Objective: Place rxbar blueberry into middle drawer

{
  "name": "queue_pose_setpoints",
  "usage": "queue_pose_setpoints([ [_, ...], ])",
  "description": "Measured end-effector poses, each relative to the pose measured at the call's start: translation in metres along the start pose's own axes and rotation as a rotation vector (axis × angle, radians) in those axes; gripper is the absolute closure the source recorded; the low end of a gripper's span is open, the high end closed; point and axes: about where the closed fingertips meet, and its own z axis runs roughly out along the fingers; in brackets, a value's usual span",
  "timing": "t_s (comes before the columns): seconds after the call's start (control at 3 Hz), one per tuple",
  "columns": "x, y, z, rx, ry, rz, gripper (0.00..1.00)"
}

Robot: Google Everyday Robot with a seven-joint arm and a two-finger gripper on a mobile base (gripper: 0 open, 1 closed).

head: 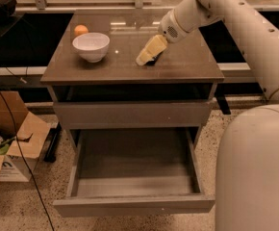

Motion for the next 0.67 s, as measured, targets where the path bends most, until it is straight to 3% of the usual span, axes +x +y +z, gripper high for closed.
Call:
queue_pose_setpoints([
  [0.67,0.018,-0.035,0.042,-0.038,-0.001,0.073,0.0],
])
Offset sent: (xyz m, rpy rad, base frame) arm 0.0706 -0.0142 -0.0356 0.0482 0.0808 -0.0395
